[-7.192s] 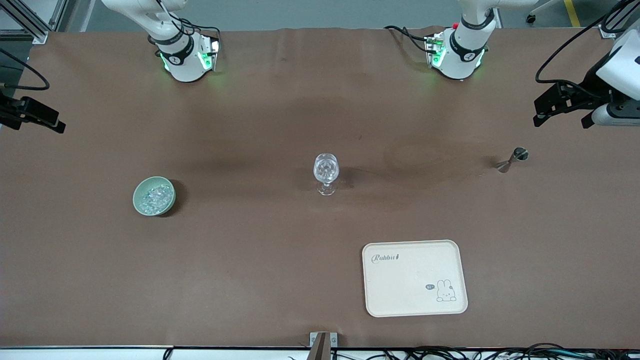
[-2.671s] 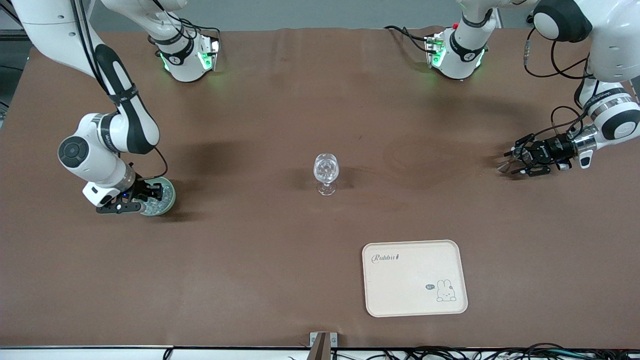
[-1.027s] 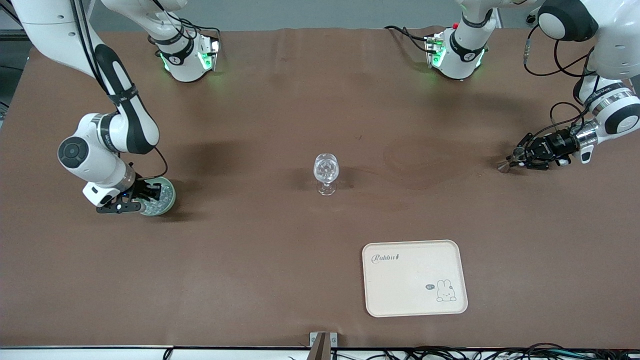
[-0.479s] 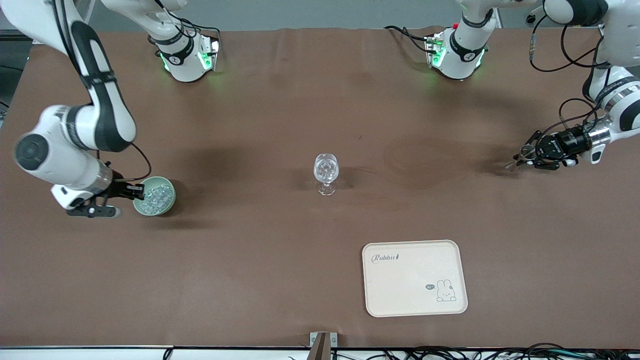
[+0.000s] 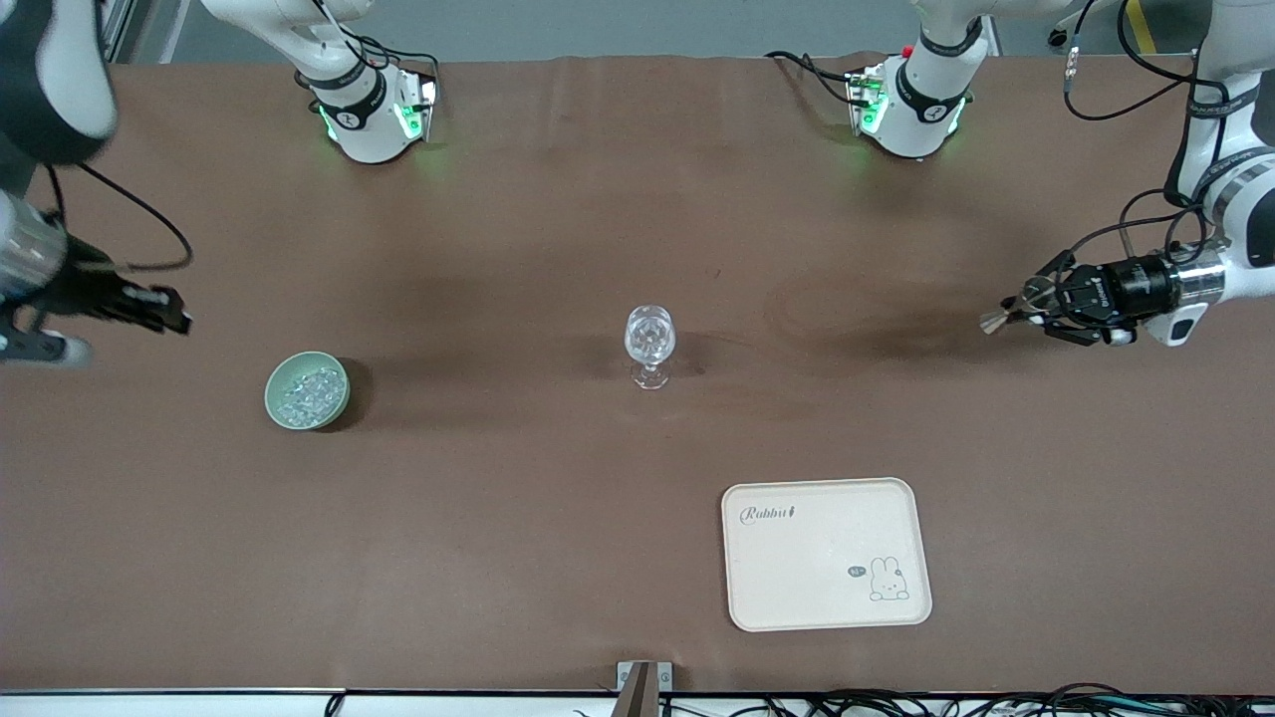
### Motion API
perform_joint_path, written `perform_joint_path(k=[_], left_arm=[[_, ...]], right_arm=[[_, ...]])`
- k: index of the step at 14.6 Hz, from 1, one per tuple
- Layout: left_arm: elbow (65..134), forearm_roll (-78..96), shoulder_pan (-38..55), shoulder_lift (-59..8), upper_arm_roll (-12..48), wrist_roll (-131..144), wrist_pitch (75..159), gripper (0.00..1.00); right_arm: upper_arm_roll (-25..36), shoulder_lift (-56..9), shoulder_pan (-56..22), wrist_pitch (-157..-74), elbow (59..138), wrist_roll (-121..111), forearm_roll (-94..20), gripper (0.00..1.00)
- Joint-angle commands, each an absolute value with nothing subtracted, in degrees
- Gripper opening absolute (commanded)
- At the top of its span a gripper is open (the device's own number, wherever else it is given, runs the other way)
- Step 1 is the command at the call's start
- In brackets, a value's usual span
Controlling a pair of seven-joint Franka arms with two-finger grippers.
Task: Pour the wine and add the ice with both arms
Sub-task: 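Carry the jigger with the left gripper over the wine glass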
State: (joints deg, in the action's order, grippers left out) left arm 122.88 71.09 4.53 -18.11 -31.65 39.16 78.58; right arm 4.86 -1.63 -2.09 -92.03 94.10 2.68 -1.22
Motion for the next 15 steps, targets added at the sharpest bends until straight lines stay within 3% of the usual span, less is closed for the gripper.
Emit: perform_joint_path(k=[1,6,12,15], left_arm=[[124.0,70.1,4.0,-13.9,-27.8,40.3,79.2,0.00],[122.7,70.0,3.9,-9.0,-19.0,43.6,83.2,0.00],[122.3,70.1,3.7,-6.0,-4.4,51.8,96.9,0.00],[122.4,70.2,3.7,-5.5,5.0,58.2,108.8,0.00]], right_arm=[[4.8,-0.5,-1.6,-84.1,89.0,2.7,-0.9,0.00],[4.7,-0.5,-1.7,-82.5,87.9,3.0,-1.0,0.00],[4.4,-0.4,-2.0,-82.4,87.9,2.7,-1.1,0.00],[4.4,-0.4,-2.1,-82.2,87.6,2.8,-1.1,0.00]])
